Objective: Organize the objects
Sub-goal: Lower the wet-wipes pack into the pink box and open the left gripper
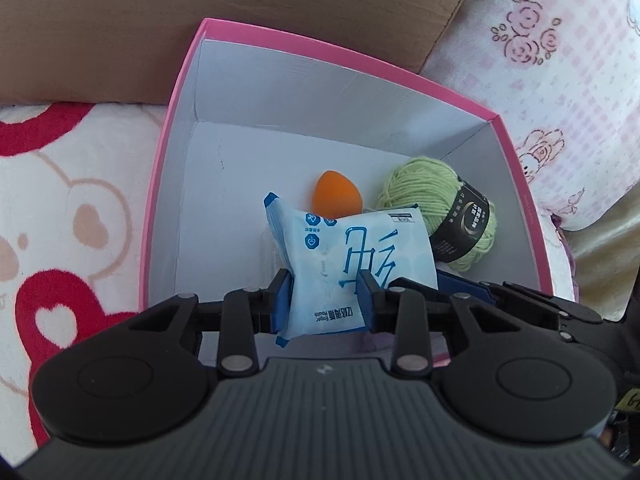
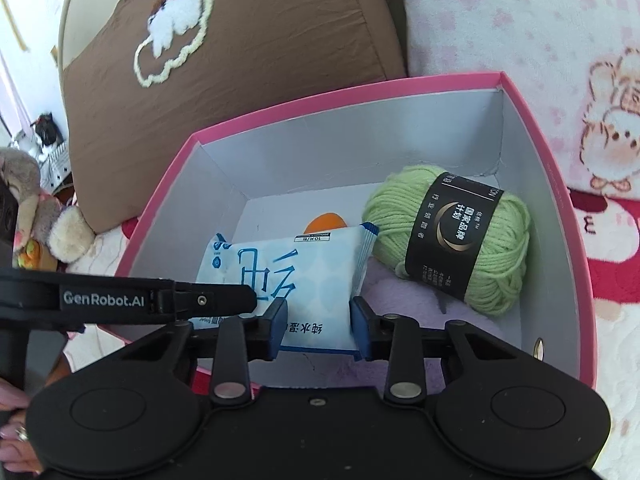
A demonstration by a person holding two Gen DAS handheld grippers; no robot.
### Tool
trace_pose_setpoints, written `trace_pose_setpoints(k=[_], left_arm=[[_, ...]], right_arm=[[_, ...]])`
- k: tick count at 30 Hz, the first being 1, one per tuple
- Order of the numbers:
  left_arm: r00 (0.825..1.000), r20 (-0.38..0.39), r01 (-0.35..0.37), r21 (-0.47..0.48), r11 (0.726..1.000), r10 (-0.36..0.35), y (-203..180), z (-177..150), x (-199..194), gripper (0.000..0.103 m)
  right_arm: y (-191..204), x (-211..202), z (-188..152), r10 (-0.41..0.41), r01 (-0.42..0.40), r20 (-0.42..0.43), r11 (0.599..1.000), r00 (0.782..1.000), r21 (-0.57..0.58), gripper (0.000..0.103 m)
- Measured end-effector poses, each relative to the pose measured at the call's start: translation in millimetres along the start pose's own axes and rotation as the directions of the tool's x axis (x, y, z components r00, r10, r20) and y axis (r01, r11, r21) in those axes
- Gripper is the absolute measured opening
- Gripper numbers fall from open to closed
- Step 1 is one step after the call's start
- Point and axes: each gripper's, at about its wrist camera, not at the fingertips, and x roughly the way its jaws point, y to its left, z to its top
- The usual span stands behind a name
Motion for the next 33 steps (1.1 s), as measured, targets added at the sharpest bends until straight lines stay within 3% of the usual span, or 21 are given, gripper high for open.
trace_pose_setpoints(k=[5, 10, 19, 23, 27, 29, 33], left_arm=[[0.999, 0.029, -0.026, 0.010, 1.000, 0.025, -3, -4, 2, 0.033], [1.000, 0.008, 0.005, -0.024, 1.000, -0.005, -1, -9, 17, 0.033], [0.998, 0.066, -0.009, -0.027, 1.000, 0.010, -1, -14, 20, 0.036], [0.996, 0.072, -0.058, 0.003, 0.998, 0.057, -7, -13, 16, 0.044], [0.994, 0.085, -0.070, 0.035, 0.997, 0.067, -11, -12, 4, 0.052], [0.995, 0.091, -0.053, 0.020, 0.998, 0.051, -9, -11, -4, 0.062], [0.994, 0.105, -0.044, 0.028, 0.999, 0.041, -15, -8, -26, 0.062]], right_arm=[[-2, 3, 1, -0.002, 0.002, -0.011, 1.000, 1.000, 0.017, 0.040], [-5, 8, 1, -0.084, 0.085, -0.029, 0.996, 0.996, 0.019, 0.038], [-7, 10, 0, -0.111, 0.111, -0.017, 0.994, 0.994, 0.015, 0.034], [2, 5, 2, -0.178, 0.178, 0.003, 0.983, 0.984, -0.038, 0.035], [1, -7, 4, -0.177, 0.176, 0.015, 0.984, 0.984, 0.020, 0.035], [4, -14, 4, -0.186, 0.185, 0.024, 0.983, 0.982, 0.009, 0.035], [12, -32, 4, -0.173, 0.174, 0.033, 0.985, 0.984, -0.007, 0.035]])
